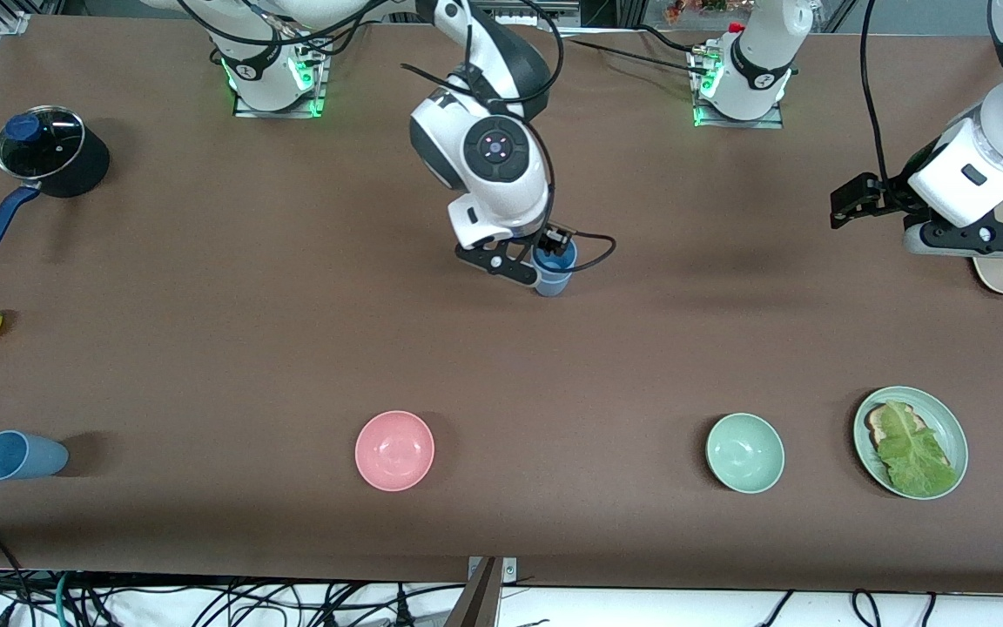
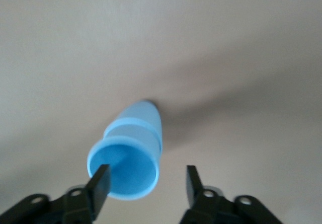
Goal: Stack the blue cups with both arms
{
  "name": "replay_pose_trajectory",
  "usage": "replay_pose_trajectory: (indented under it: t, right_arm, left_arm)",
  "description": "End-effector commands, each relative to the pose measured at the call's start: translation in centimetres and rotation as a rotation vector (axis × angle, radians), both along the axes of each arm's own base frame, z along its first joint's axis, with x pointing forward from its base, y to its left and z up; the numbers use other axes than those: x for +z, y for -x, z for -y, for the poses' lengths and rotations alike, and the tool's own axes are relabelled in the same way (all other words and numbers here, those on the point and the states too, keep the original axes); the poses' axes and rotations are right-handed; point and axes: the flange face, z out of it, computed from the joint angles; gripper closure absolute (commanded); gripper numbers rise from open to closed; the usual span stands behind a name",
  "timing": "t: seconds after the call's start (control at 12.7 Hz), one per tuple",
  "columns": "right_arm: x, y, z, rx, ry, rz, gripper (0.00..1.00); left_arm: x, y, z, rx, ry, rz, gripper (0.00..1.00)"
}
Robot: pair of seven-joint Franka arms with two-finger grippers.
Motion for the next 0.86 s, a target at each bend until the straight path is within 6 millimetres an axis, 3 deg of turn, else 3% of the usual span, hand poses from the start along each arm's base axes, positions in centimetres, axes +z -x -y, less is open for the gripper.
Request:
replay_pose_trajectory:
  t: [0.0,0.08,0.31,0.47,0.63,0.79]
  right_arm:
    - [4.1,-2.6,8.6,0.095,-0.017,0.013,0.0]
    - [5.6,-3.3,12.9,0.125,-0.023,0.021,0.0]
    - [9.7,-4.6,28.1,0.216,-0.032,0.004,0.0]
    - [11.6,-5.6,36.6,0.294,-0.058,-0.05,0.0]
    - [14.9,-5.0,41.3,0.285,-0.057,-0.019,0.0]
    - [17.9,-3.4,43.3,0.273,-0.011,0.031,0.0]
  left_arm:
    - [0.2,0.2,0.1,-0.002,-0.008,0.004,0.0]
    - [0.2,0.2,0.2,-0.003,-0.008,0.004,0.0]
    - [0.2,0.2,0.2,-0.003,-0.008,0.004,0.0]
    - [0.2,0.2,0.2,-0.005,-0.008,0.004,0.0]
    - [0.2,0.3,0.3,-0.005,-0.008,0.004,0.0]
    - [0.2,0.3,0.4,-0.006,-0.008,0.004,0.0]
